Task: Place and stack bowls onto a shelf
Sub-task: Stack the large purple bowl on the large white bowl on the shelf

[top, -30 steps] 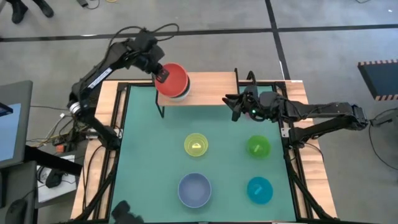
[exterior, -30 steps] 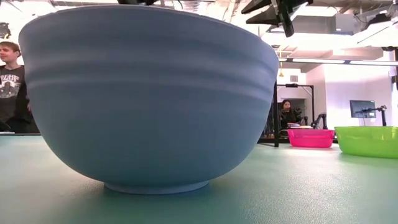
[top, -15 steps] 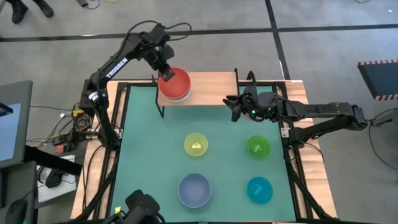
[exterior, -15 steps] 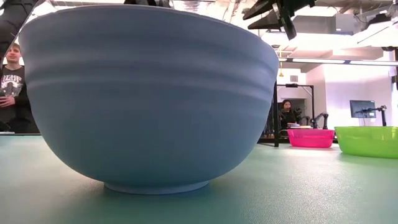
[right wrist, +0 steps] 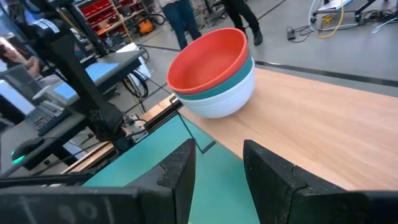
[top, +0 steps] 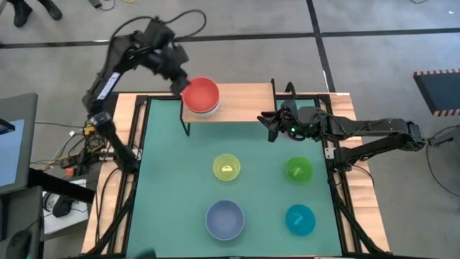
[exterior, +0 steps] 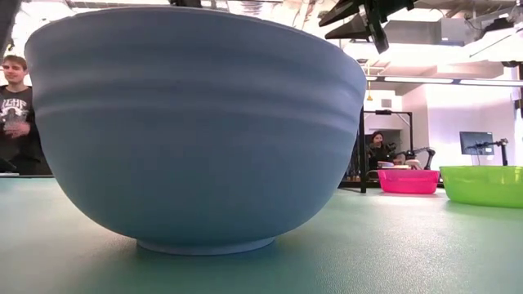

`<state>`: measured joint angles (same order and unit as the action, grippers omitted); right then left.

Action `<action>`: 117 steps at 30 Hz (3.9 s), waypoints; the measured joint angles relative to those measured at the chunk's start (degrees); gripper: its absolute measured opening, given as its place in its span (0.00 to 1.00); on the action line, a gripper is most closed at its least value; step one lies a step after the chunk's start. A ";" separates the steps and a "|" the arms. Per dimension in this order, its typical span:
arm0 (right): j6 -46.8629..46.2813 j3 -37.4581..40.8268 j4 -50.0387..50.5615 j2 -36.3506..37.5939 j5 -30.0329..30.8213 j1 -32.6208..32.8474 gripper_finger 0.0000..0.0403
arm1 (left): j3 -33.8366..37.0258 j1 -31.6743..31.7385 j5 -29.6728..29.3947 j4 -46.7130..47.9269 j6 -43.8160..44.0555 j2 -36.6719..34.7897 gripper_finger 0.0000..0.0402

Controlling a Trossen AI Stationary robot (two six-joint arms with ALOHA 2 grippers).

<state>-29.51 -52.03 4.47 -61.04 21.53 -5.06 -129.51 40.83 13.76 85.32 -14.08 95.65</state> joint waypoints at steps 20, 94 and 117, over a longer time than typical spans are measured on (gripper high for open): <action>3.18 0.00 0.29 0.00 -9.05 -3.72 0.40 | 46.50 -22.19 -11.57 -25.40 9.12 -12.10 0.20; -41.39 -32.56 29.80 -51.16 -9.78 30.96 0.47 | 75.01 -68.23 -33.60 -50.72 52.53 -28.67 0.20; -43.39 -34.06 31.80 -53.66 -11.07 30.44 0.07 | 75.03 -69.15 -38.17 -55.55 52.82 -28.04 0.54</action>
<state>-72.90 -86.09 36.27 -114.69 10.46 25.38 -54.48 -28.32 -24.41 29.77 38.74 67.61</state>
